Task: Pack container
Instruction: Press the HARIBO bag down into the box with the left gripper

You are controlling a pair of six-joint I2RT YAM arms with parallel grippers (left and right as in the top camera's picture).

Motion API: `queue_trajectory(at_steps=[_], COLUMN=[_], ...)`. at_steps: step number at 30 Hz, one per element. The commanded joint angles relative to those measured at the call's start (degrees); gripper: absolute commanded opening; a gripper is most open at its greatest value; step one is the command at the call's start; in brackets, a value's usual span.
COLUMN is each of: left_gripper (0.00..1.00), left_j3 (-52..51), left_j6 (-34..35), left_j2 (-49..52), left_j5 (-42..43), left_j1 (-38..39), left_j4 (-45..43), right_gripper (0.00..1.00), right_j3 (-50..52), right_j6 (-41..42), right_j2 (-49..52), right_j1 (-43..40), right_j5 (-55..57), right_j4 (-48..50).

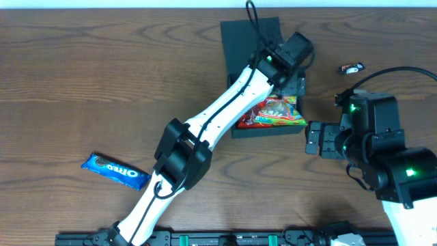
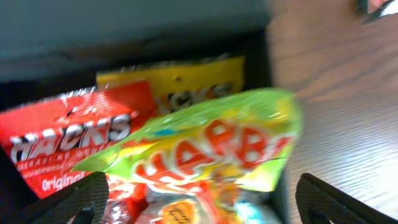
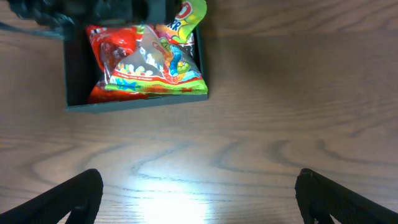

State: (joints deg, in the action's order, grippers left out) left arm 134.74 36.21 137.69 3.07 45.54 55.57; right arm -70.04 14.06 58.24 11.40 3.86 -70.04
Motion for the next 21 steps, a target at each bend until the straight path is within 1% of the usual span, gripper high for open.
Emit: queue_trajectory(at_steps=[1, 4, 12, 17, 21], left_gripper=[0.96, 0.96, 0.96, 0.96, 0.96], left_j3=[2.97, 2.99, 2.99, 2.97, 2.97], left_j6=[0.24, 0.7, 1.51, 1.73, 1.73], left_j2=[0.94, 0.94, 1.4, 3.34, 4.59], left_j5=[1.75, 4.42, 4.44, 7.21, 6.62], left_j1=[-0.13, -0.15, 0.2, 0.81, 0.92], left_j4=[-1.29, -2.93, -4.68, -7.93, -7.85], right_gripper=[0.99, 0.99, 0.99, 0.99, 0.99], right_j3=[0.09, 0.09, 0.09, 0.09, 0.09], right_j6=[0.7, 0.7, 0.7, 0.7, 0.68], right_j2=[-0.04, -0.04, -0.04, -0.04, -0.04], right_j1=[0.48, 0.48, 0.48, 0.48, 0.48], right_j5=[0.22, 0.22, 0.22, 0.22, 0.22], right_j4=[-0.07, -0.09, -0.07, -0.07, -0.09])
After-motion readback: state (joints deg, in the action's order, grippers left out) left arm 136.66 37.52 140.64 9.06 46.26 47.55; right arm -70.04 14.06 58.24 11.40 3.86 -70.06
